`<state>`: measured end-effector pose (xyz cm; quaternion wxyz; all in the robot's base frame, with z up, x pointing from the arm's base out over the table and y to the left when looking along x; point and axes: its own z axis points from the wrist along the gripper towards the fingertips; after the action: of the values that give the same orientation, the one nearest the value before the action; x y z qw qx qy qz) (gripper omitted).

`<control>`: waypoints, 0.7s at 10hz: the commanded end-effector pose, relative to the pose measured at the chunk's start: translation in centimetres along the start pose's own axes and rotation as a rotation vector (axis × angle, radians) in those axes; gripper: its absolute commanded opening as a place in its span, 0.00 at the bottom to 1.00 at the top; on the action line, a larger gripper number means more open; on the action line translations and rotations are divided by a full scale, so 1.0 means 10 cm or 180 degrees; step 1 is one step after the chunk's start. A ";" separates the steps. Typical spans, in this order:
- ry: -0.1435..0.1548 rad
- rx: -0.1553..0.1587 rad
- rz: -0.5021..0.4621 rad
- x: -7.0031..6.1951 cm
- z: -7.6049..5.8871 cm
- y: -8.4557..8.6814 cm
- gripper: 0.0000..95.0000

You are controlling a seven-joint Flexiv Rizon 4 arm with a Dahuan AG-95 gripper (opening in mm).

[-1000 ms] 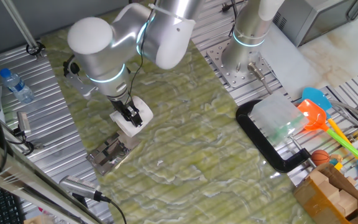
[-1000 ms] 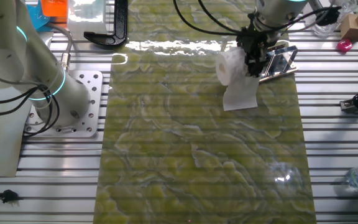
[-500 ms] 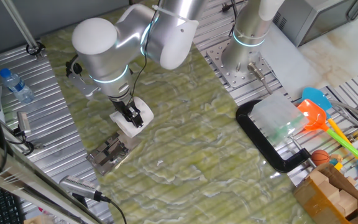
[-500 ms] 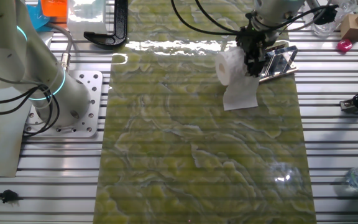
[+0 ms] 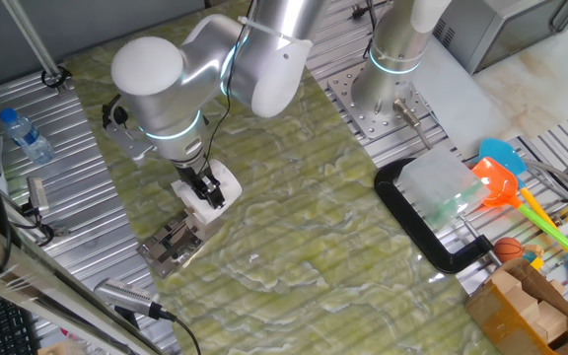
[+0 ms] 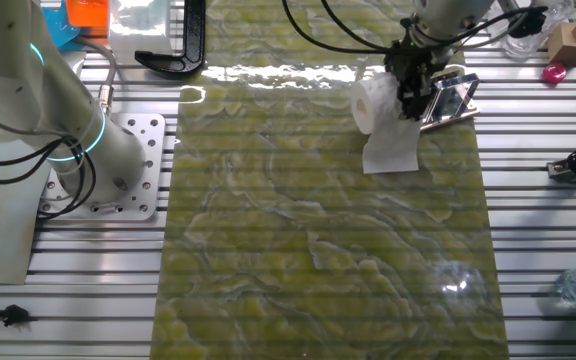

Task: Put the toilet paper on its holder

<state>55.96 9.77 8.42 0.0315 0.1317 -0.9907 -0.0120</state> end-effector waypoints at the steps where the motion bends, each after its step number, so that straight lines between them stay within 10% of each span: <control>1: -0.0001 0.0004 0.0010 -0.01 0.01 0.02 0.00; 7: -0.0006 0.0022 0.0029 -0.05 0.09 0.02 0.00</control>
<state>56.30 10.11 7.42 0.0303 0.1266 -0.9915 -0.0086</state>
